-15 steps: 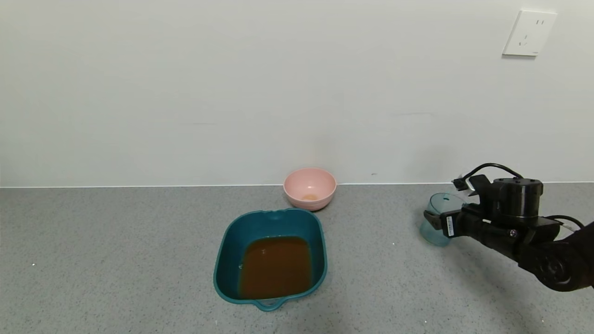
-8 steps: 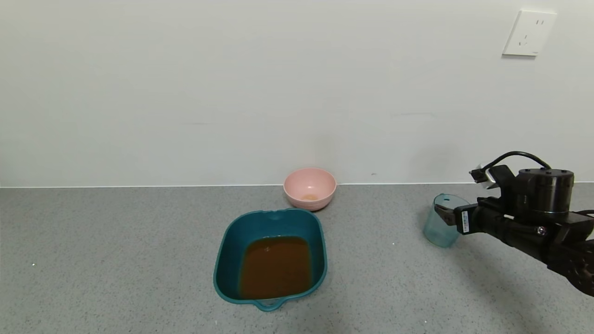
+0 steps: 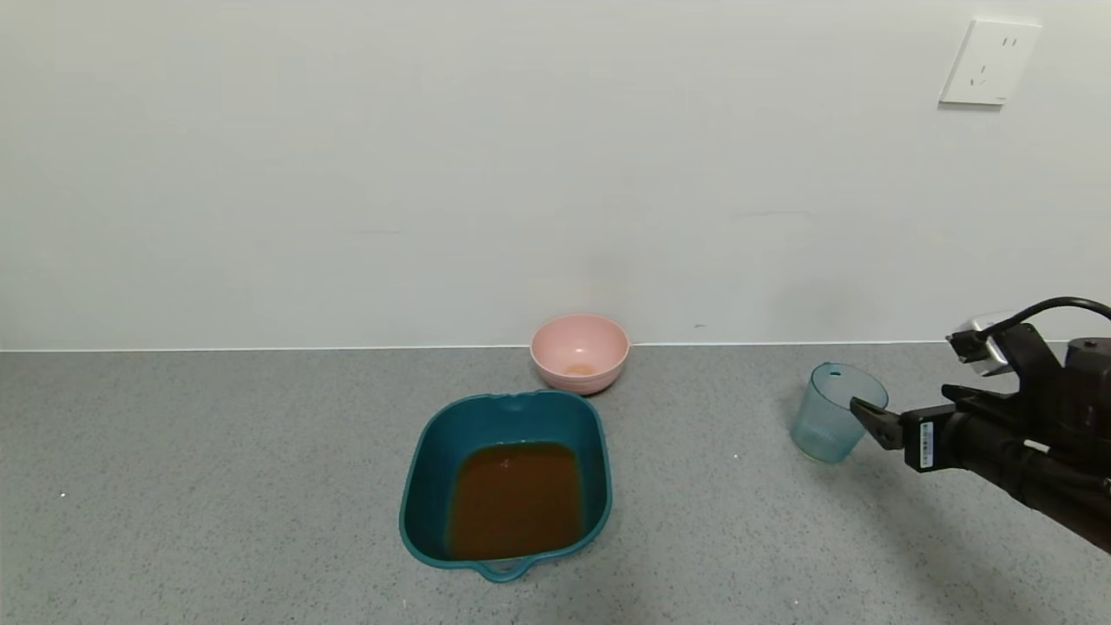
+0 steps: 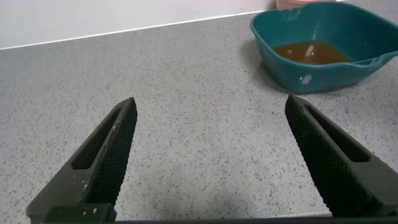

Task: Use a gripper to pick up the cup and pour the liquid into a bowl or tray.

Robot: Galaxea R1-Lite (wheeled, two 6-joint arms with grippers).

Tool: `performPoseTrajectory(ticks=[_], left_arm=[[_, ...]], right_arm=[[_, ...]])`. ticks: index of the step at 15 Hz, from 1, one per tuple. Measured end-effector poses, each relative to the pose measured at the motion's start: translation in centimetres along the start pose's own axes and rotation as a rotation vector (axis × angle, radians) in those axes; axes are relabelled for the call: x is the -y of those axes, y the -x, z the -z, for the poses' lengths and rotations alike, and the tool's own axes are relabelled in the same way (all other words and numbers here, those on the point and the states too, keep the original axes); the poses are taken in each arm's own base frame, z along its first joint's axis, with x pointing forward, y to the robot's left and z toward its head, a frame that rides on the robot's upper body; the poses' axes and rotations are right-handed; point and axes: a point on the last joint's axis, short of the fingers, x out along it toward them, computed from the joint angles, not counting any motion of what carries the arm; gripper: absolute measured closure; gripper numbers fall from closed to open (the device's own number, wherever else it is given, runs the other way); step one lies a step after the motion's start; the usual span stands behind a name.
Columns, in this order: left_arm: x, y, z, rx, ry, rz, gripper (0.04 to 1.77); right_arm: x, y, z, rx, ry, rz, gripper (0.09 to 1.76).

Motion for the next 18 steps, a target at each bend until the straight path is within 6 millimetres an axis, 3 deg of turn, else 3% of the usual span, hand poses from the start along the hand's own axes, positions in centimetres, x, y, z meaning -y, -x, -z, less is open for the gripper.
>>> performPoseTrajectory(ticks=[11,18], left_arm=[[0.0,0.0,0.0,0.0,0.0,0.0,0.09],[0.0,0.0,0.0,0.0,0.0,0.0,0.09]], right_arm=[[1.5,11.0,1.5,0.026,0.017,0.065,0.15],[2.4,18.2,4.5,0.072,-0.023,0.101,0.15]])
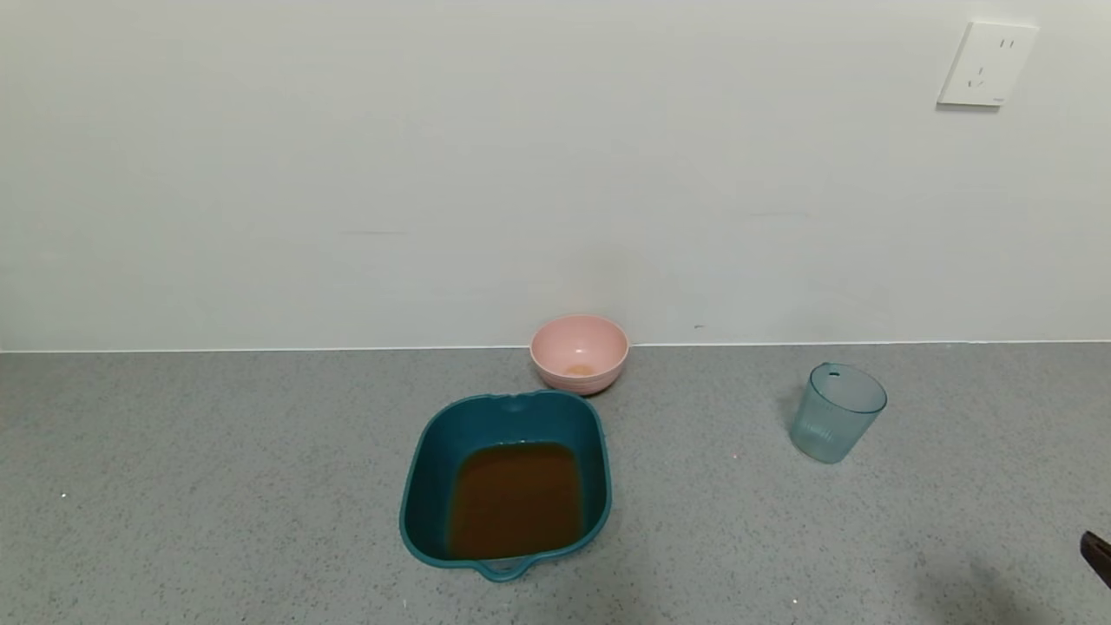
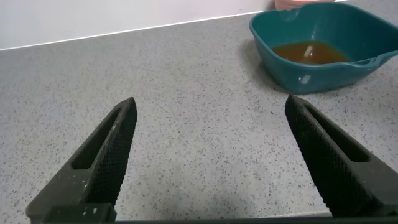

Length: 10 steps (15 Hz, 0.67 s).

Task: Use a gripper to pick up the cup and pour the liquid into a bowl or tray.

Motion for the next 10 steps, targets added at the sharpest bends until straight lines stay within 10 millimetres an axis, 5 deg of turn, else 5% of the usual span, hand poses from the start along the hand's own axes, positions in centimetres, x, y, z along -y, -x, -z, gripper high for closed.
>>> performPoseTrajectory(ticks=[10], left_arm=[[0.0,0.0,0.0,0.0,0.0,0.0,0.09]], right_arm=[[0.1,4.8,5.5,0.131,-0.043,0.0,0.15]])
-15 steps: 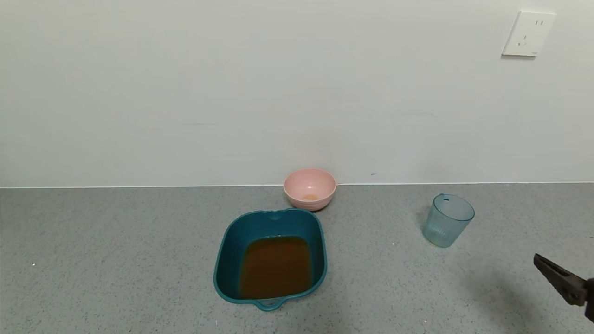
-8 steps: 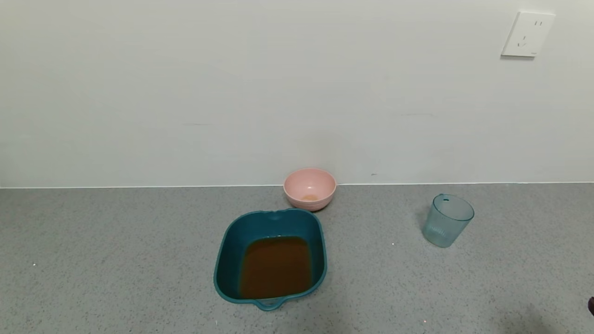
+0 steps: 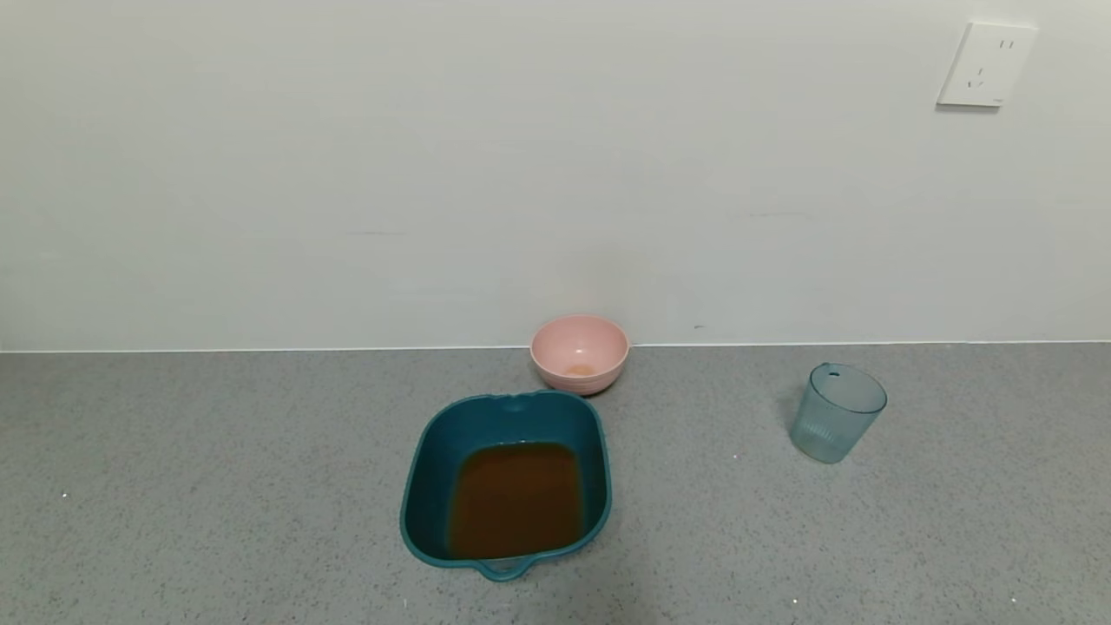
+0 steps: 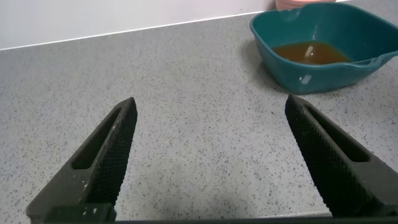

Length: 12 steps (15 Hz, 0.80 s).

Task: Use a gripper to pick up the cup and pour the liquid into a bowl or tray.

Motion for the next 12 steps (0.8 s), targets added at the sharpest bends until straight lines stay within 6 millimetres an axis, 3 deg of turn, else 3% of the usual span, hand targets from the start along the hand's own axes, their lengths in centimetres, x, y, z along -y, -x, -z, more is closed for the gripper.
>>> performPoseTrajectory(ticks=[7,12], left_arm=[[0.0,0.0,0.0,0.0,0.0,0.0,0.09],[0.0,0.0,0.0,0.0,0.0,0.0,0.09]], right_arm=[[0.0,2.6,1.2,0.199,-0.01,-0.068,0.14],[-0.2,2.1,2.6,0.299,-0.002,-0.058,0.14]])
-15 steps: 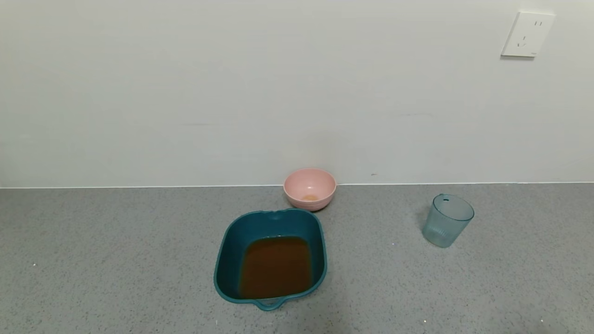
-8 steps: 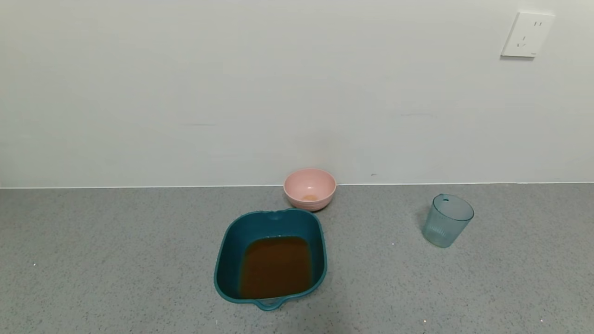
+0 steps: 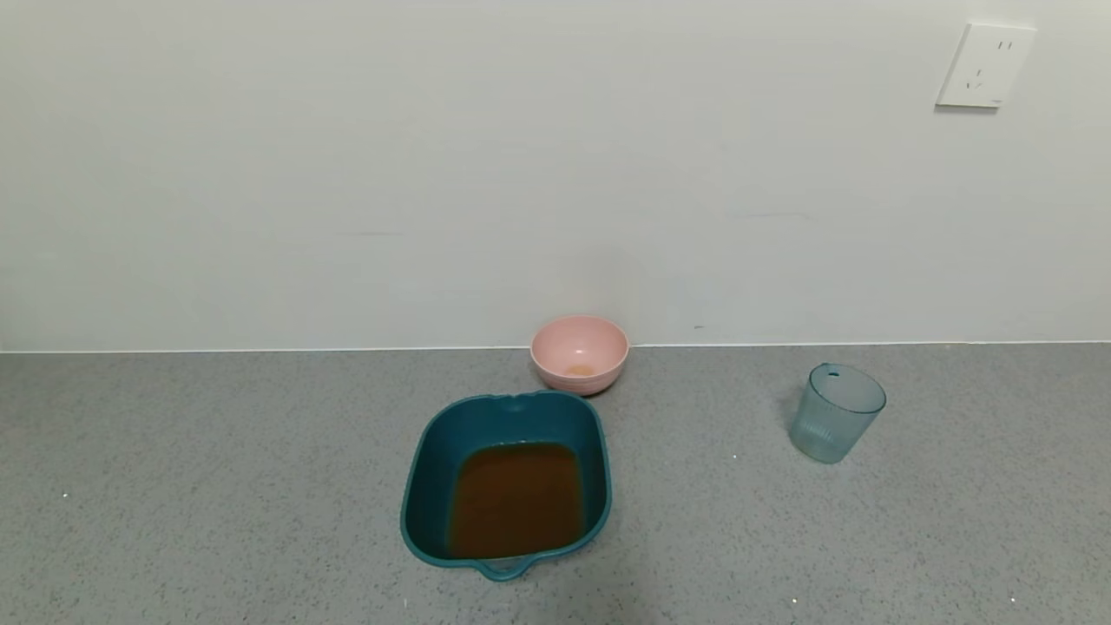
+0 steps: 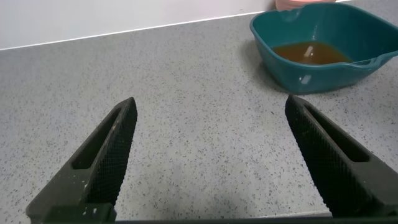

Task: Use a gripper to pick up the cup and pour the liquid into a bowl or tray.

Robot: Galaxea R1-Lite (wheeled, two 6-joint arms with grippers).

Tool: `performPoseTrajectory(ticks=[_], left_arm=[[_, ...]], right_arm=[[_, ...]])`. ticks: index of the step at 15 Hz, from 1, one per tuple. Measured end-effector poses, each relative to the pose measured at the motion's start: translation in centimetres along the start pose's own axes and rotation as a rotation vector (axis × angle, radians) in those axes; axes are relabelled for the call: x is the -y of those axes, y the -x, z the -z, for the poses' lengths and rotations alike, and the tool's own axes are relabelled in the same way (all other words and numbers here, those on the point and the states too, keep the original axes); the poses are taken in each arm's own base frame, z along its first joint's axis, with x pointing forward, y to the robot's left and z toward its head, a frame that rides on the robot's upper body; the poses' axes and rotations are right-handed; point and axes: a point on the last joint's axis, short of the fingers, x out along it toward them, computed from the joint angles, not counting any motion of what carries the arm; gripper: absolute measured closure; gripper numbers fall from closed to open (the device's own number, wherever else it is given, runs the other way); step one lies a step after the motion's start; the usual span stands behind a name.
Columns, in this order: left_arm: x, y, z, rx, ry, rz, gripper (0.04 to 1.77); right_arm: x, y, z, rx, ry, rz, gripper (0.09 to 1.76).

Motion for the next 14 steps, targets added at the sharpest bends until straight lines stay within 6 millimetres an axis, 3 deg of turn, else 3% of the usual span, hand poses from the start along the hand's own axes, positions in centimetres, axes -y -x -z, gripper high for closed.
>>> performPoseTrajectory(ticks=[5,14], left_arm=[[0.0,0.0,0.0,0.0,0.0,0.0,0.09],[0.0,0.0,0.0,0.0,0.0,0.0,0.09]], right_arm=[[-0.2,0.1,2.1,-0.183,-0.001,-0.019,0.14],[-0.2,0.2,2.3,-0.197,-0.024,-0.018,0.14]])
